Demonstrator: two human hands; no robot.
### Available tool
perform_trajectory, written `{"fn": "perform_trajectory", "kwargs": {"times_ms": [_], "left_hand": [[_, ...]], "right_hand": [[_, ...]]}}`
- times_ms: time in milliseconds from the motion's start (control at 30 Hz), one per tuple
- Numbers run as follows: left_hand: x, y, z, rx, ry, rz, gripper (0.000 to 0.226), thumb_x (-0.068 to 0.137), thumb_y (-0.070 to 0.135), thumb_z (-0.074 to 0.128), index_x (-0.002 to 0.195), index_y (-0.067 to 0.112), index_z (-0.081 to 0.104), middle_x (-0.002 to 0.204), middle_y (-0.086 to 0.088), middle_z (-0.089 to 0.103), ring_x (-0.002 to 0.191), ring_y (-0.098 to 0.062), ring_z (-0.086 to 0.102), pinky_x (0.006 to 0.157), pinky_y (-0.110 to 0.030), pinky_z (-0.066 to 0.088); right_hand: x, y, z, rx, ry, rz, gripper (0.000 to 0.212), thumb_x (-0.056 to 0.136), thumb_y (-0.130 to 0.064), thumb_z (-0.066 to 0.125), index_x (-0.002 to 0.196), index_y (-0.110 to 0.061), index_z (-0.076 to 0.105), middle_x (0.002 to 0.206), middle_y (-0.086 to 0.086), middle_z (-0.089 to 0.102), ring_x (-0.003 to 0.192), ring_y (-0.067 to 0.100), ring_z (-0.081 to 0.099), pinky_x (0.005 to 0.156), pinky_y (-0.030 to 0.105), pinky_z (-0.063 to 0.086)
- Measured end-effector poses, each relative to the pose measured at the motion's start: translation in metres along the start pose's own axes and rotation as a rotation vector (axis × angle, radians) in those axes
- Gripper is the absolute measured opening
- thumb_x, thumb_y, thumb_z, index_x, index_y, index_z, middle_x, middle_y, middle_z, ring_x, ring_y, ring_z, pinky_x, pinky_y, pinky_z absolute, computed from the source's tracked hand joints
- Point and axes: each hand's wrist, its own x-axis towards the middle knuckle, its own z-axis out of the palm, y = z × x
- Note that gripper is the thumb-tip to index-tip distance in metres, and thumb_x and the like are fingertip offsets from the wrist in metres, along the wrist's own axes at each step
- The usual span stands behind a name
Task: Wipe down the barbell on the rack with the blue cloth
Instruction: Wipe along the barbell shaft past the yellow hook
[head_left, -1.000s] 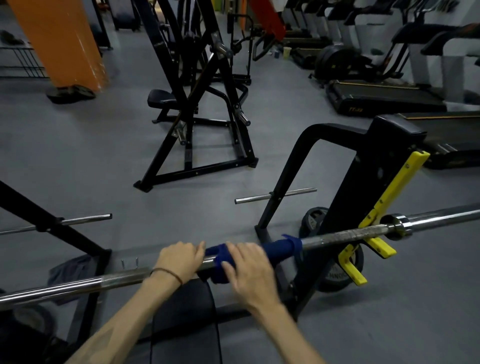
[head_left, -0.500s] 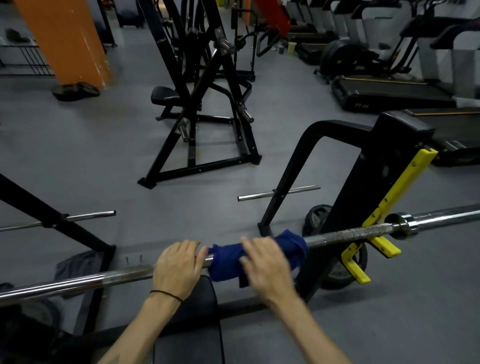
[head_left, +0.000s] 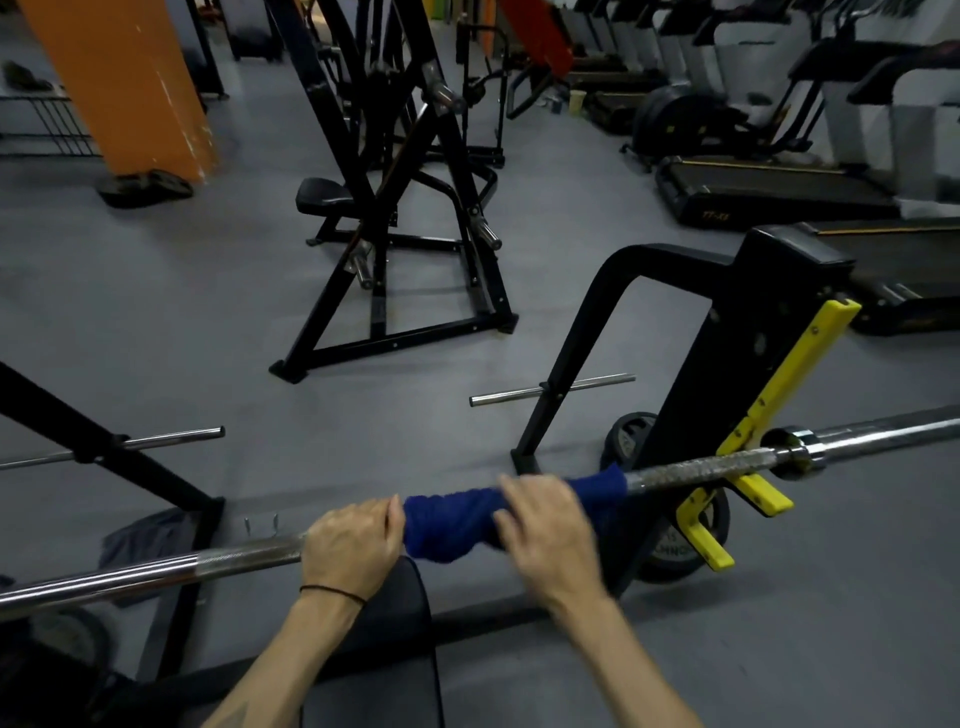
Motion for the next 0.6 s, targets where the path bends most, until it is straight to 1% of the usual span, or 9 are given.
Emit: {"fn": "perform_trajectory", "kwargs": {"times_ms": [67, 167, 200, 233, 300, 367, 467, 533, 600], "left_hand": [[0.001, 0.003, -0.001, 0.007, 0.014, -0.019, 0.053, 0.094, 0.032, 0.039, 0.048, 0.013, 0.057, 0.043, -0.007, 0.054, 0.033, -0.027, 0.048, 0.039, -0.028, 0.04], [0.004, 0.009, 0.0, 0.004, -0.023, -0.108, 0.055, 0.091, 0.032, 0.04, 0.044, 0.009, 0.056, 0.04, -0.012, 0.052, 0.032, -0.03, 0.047, 0.04, -0.028, 0.038], [0.004, 0.009, 0.002, 0.003, -0.035, -0.122, 0.056, 0.091, 0.033, 0.04, 0.044, 0.008, 0.056, 0.041, -0.013, 0.052, 0.032, -0.031, 0.048, 0.04, -0.029, 0.038], [0.004, 0.008, 0.003, 0.006, -0.045, -0.123, 0.057, 0.091, 0.033, 0.04, 0.044, 0.008, 0.057, 0.041, -0.014, 0.053, 0.033, -0.032, 0.05, 0.04, -0.03, 0.039], [0.003, 0.004, 0.004, 0.015, -0.06, -0.092, 0.058, 0.093, 0.034, 0.038, 0.045, 0.01, 0.059, 0.043, -0.014, 0.055, 0.034, -0.033, 0.052, 0.04, -0.03, 0.041], [0.002, 0.002, 0.001, 0.013, -0.047, -0.067, 0.058, 0.093, 0.035, 0.038, 0.044, 0.011, 0.058, 0.042, -0.012, 0.055, 0.032, -0.032, 0.051, 0.04, -0.027, 0.037], [0.003, 0.003, -0.002, -0.003, -0.03, -0.057, 0.058, 0.092, 0.035, 0.038, 0.042, 0.011, 0.055, 0.039, -0.009, 0.05, 0.03, -0.029, 0.047, 0.043, -0.024, 0.027], [0.003, 0.003, -0.002, -0.005, -0.037, -0.083, 0.058, 0.092, 0.036, 0.038, 0.043, 0.011, 0.056, 0.039, -0.01, 0.051, 0.03, -0.03, 0.047, 0.042, -0.025, 0.03], [0.004, 0.006, -0.002, 0.003, -0.033, -0.125, 0.058, 0.092, 0.036, 0.039, 0.043, 0.01, 0.056, 0.04, -0.011, 0.051, 0.031, -0.03, 0.047, 0.042, -0.025, 0.032]], "right_hand": [[0.0, 0.04, -0.016, -0.075, 0.08, 0.177, 0.044, 0.107, -0.039, 0.036, 0.12, -0.012, 0.068, 0.111, 0.004, 0.066, 0.105, 0.025, 0.06, 0.113, 0.038, 0.032], [0.013, -0.004, 0.004, -0.054, 0.168, 0.49, 0.035, 0.104, -0.032, 0.039, 0.1, -0.014, 0.069, 0.102, 0.004, 0.065, 0.104, 0.026, 0.058, 0.119, 0.046, 0.027], [0.018, -0.034, 0.015, 0.011, 0.184, 0.465, 0.031, 0.103, -0.029, 0.041, 0.095, -0.015, 0.067, 0.099, 0.003, 0.064, 0.101, 0.025, 0.058, 0.118, 0.048, 0.03], [0.018, -0.061, 0.024, 0.071, 0.17, 0.334, 0.029, 0.103, -0.027, 0.041, 0.095, -0.015, 0.067, 0.1, 0.002, 0.063, 0.1, 0.025, 0.058, 0.115, 0.049, 0.032], [0.005, -0.087, 0.034, 0.121, 0.082, 0.029, 0.037, 0.107, -0.029, 0.037, 0.118, -0.014, 0.068, 0.116, 0.003, 0.065, 0.109, 0.022, 0.059, 0.113, 0.043, 0.035], [0.004, -0.058, 0.023, 0.109, 0.018, -0.127, 0.045, 0.11, -0.033, 0.033, 0.139, -0.012, 0.059, 0.126, 0.003, 0.063, 0.114, 0.018, 0.055, 0.111, 0.037, 0.036], [0.002, 0.007, 0.001, 0.037, 0.043, 0.023, 0.046, 0.109, -0.033, 0.037, 0.141, -0.007, 0.057, 0.115, 0.003, 0.065, 0.106, 0.016, 0.055, 0.11, 0.035, 0.036], [0.001, 0.039, -0.008, -0.064, 0.089, 0.128, 0.045, 0.107, -0.031, 0.036, 0.13, -0.006, 0.065, 0.109, 0.007, 0.068, 0.102, 0.023, 0.06, 0.112, 0.041, 0.037], [0.007, 0.036, 0.0, -0.133, 0.121, 0.267, 0.039, 0.104, -0.027, 0.037, 0.11, -0.01, 0.072, 0.102, 0.006, 0.07, 0.097, 0.027, 0.062, 0.118, 0.043, 0.03]]}}
